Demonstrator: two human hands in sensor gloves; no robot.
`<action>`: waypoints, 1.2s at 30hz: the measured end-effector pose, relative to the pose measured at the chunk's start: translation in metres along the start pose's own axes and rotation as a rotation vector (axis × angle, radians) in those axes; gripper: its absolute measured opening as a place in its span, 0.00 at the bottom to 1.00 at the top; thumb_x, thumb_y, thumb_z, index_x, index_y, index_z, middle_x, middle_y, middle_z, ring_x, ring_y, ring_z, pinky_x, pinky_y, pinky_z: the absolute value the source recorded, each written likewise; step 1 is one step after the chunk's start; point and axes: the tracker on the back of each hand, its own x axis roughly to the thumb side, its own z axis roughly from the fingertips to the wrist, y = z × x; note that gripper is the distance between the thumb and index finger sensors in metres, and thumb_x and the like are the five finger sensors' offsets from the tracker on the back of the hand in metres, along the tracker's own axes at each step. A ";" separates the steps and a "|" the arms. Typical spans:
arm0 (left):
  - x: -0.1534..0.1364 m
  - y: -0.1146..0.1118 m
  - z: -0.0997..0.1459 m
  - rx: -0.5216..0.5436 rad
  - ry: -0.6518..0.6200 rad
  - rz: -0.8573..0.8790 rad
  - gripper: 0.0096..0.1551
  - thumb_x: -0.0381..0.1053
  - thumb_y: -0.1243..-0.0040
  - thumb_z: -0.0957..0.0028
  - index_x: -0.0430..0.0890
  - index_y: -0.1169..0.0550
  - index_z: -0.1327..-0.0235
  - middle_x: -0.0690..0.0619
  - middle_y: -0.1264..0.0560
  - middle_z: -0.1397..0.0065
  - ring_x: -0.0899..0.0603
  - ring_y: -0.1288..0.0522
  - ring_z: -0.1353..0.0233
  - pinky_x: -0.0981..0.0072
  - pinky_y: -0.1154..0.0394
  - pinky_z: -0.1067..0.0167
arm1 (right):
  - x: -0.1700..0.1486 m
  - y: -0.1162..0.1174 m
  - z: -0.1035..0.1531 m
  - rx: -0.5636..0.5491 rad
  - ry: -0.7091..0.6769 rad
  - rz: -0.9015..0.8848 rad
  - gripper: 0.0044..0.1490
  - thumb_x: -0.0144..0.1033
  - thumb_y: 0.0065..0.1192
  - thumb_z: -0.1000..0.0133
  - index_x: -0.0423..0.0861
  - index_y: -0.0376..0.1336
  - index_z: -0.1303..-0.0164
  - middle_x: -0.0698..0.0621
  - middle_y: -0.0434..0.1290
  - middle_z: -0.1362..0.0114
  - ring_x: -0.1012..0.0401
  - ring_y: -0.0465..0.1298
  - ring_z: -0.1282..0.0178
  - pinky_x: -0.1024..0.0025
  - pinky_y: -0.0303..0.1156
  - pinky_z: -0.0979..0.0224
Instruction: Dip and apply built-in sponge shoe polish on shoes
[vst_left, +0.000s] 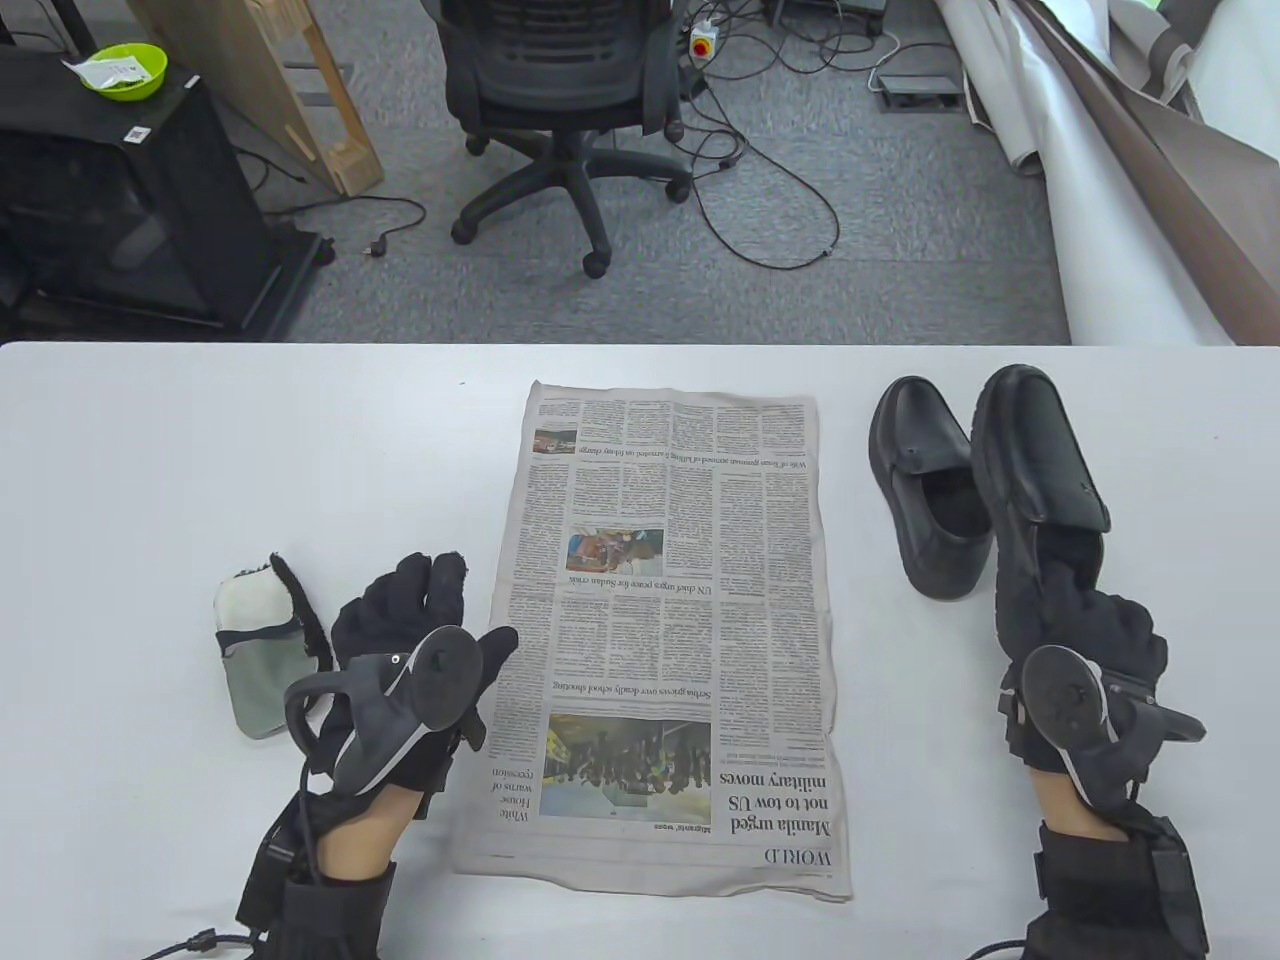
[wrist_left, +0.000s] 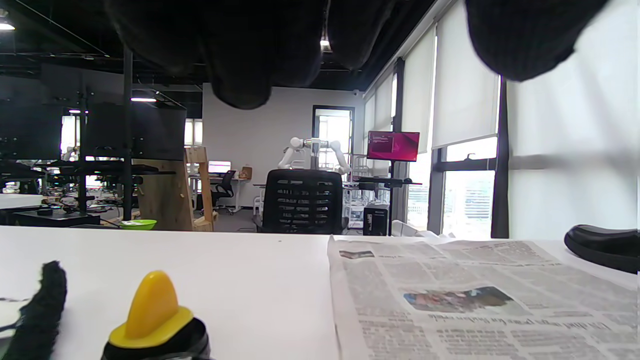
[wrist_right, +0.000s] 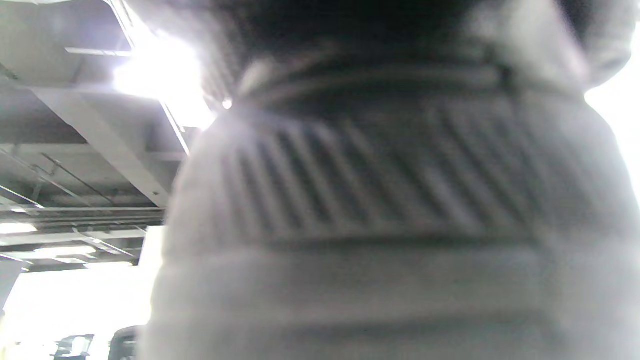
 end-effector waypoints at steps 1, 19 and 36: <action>0.000 0.000 0.000 0.001 0.001 0.000 0.52 0.75 0.39 0.57 0.54 0.40 0.23 0.45 0.39 0.17 0.35 0.33 0.19 0.34 0.38 0.23 | -0.001 0.003 0.000 0.005 0.003 0.022 0.25 0.50 0.70 0.54 0.50 0.80 0.52 0.51 0.82 0.67 0.45 0.83 0.50 0.56 0.80 0.50; 0.000 -0.005 -0.002 -0.021 -0.013 -0.035 0.54 0.75 0.40 0.58 0.54 0.42 0.22 0.45 0.41 0.15 0.33 0.36 0.18 0.32 0.40 0.22 | -0.033 0.057 0.003 0.191 0.109 0.201 0.26 0.49 0.70 0.54 0.49 0.80 0.53 0.51 0.82 0.68 0.45 0.84 0.50 0.56 0.80 0.50; 0.000 -0.010 -0.004 -0.064 -0.009 -0.044 0.54 0.75 0.40 0.57 0.53 0.42 0.21 0.45 0.42 0.15 0.33 0.37 0.17 0.32 0.41 0.22 | -0.037 0.075 0.007 0.465 0.189 0.200 0.34 0.59 0.63 0.54 0.49 0.78 0.48 0.49 0.85 0.56 0.42 0.82 0.45 0.52 0.78 0.46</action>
